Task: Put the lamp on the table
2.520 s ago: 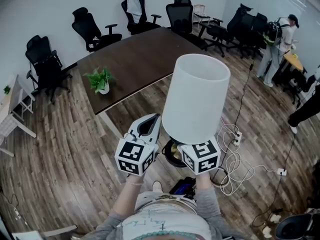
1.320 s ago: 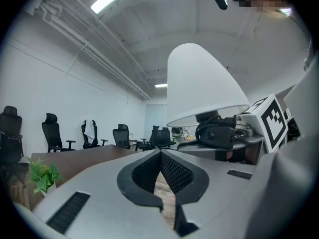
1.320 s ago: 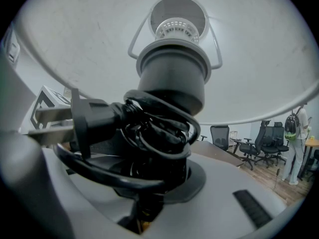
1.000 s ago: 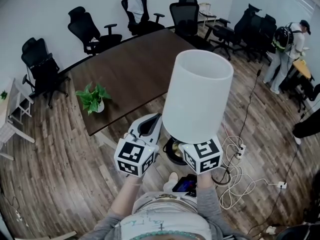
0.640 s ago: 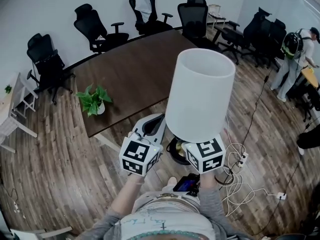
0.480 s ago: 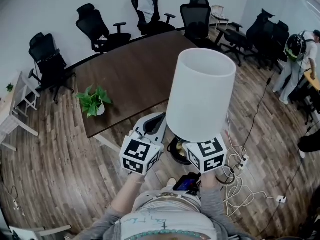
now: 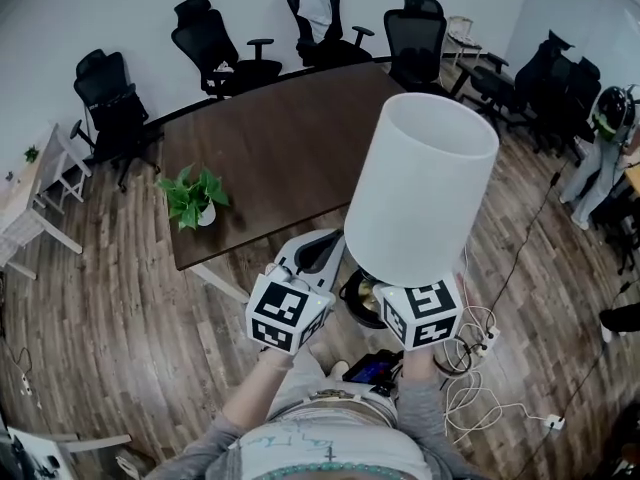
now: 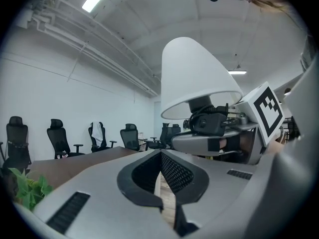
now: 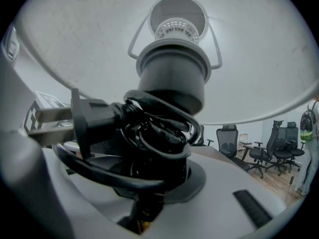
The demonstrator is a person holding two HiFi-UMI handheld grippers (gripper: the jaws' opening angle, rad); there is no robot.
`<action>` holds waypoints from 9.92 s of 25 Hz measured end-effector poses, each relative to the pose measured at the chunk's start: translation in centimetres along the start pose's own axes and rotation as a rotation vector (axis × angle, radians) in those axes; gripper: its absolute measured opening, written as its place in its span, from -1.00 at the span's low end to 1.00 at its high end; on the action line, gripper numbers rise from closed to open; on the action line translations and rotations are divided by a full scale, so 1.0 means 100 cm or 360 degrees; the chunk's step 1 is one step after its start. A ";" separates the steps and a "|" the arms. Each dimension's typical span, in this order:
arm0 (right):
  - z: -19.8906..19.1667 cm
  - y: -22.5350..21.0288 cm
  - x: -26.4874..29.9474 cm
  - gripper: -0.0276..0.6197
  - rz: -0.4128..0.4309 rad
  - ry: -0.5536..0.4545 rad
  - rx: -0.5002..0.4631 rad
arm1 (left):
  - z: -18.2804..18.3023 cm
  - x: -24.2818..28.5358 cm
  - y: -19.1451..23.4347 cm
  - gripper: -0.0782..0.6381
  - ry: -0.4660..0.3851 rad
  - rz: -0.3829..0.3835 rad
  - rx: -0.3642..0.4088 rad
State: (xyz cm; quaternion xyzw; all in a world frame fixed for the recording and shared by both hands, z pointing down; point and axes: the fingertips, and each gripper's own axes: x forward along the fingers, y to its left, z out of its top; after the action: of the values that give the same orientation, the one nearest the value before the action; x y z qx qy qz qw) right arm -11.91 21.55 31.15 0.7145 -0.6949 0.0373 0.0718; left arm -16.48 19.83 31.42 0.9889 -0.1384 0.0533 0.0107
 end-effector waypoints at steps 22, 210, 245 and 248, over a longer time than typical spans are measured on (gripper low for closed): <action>0.011 -0.007 0.110 -0.73 -0.0145 0.0022 0.0029 | 0.010 0.048 0.116 -0.75 -0.0093 -0.0145 -0.0036; -0.148 -0.276 0.652 -0.73 0.0685 0.0544 0.0093 | -0.149 0.403 0.401 -0.75 0.0539 0.0718 -0.0632; -0.165 -0.264 0.651 -0.73 0.0720 0.0507 0.0034 | -0.166 0.396 0.404 -0.75 0.0562 0.0700 -0.0653; -0.166 -0.263 0.647 -0.73 0.0723 0.0505 0.0029 | -0.160 0.397 0.403 -0.75 0.0541 0.0683 -0.0660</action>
State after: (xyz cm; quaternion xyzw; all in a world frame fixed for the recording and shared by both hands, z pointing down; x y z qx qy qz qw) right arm 17.14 -39.16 56.14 0.5263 -0.8170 0.1700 0.1631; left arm 8.74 -29.19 51.88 0.8909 -0.3475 0.1891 0.2229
